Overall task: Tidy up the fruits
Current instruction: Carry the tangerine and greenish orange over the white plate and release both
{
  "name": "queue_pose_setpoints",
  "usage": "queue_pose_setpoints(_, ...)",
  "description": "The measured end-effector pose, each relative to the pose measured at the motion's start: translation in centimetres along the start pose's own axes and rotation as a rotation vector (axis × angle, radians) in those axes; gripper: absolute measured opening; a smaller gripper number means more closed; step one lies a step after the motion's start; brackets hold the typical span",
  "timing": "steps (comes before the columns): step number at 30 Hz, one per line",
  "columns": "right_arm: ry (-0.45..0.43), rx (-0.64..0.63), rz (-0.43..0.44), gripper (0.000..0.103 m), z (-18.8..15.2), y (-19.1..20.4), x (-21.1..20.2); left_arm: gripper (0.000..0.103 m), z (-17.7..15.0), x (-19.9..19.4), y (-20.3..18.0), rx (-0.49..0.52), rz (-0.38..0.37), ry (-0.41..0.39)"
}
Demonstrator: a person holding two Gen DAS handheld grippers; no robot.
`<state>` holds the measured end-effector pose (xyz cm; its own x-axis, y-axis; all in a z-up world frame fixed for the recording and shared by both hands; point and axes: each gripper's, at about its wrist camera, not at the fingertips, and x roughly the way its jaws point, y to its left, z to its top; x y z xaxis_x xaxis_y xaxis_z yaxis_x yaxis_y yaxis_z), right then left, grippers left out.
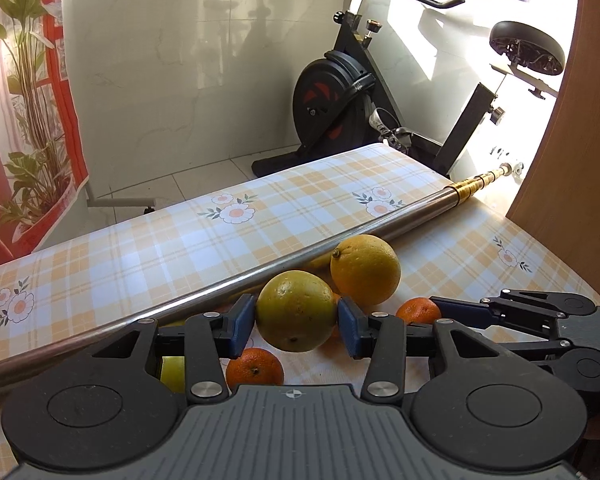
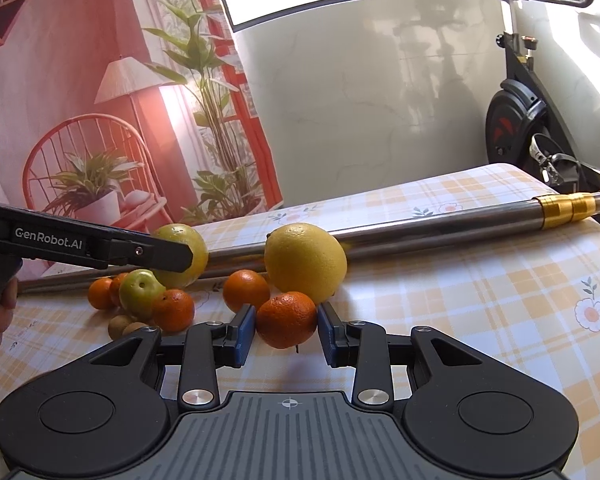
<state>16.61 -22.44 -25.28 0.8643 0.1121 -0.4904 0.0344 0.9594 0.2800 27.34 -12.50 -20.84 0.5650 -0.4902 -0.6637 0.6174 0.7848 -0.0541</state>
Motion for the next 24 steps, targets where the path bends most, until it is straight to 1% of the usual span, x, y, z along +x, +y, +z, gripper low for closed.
queue_pose_setpoints(4,0.030,-0.019,-0.025,0.031,0.0,0.6,-0.3,0.048,-0.5,-2.9,-0.2,-0.012,0.004,-0.030)
queue_pose_setpoints(8,0.031,-0.065,0.006,0.031,-0.1,2.2,-2.1,0.048,-1.9,-5.9,0.2,-0.039,0.003,-0.046)
queue_pose_setpoints(14,0.034,-0.080,0.054,0.031,0.0,4.6,-4.5,0.048,-5.6,-9.9,1.4,-0.122,0.035,-0.047)
queue_pose_setpoints(18,0.052,-0.098,0.081,0.031,-0.1,6.3,-5.4,0.048,-7.7,-11.4,2.0,-0.162,0.055,-0.029)
queue_pose_setpoints(24,0.096,-0.114,0.124,0.031,-0.6,8.3,-6.2,0.048,-9.8,-11.9,2.5,-0.187,0.072,-0.006)
